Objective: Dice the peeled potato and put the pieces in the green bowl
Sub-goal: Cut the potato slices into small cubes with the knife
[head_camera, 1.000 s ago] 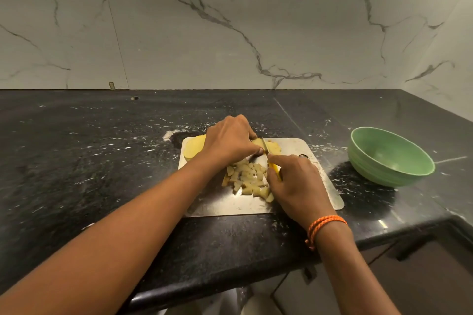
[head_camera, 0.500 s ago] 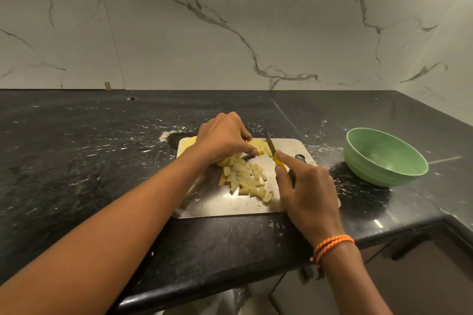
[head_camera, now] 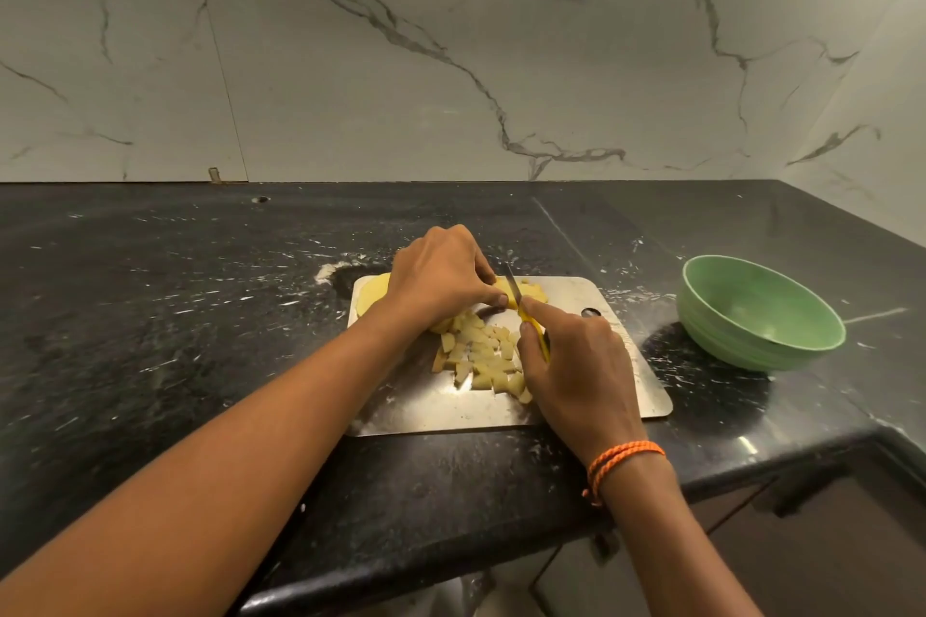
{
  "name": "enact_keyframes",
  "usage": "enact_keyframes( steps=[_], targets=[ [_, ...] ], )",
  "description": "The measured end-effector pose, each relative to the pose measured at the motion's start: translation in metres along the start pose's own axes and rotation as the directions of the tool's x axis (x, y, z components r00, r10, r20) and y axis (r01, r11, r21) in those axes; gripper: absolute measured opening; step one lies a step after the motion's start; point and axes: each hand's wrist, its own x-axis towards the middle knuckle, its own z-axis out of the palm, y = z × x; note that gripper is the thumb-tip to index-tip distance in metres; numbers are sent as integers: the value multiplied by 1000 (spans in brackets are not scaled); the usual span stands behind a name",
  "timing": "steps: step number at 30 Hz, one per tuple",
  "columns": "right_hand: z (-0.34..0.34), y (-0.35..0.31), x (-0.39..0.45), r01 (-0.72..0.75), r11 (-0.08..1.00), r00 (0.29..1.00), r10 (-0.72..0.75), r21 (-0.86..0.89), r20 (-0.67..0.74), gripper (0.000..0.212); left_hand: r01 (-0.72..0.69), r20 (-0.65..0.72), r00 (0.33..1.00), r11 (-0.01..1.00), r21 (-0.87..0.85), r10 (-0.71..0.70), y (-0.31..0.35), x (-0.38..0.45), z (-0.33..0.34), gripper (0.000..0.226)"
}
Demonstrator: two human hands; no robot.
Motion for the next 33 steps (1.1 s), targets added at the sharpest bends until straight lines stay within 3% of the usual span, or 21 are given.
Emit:
enact_keyframes(
  steps=[13,26,33],
  targets=[
    [-1,1,5,-51,998,983,44,36,177,25,-10,-17,1000,999,39,11,3,-5,-1,39],
    [-38,7,-35,-61,988,986,37,144,165,38,16,-22,1000,998,56,-15,0,-4,-5,41],
    [-33,4,-19,-55,989,997,46,140,67,37,-14,38,999,1000,3,14,-2,-2,-9,33]
  ],
)
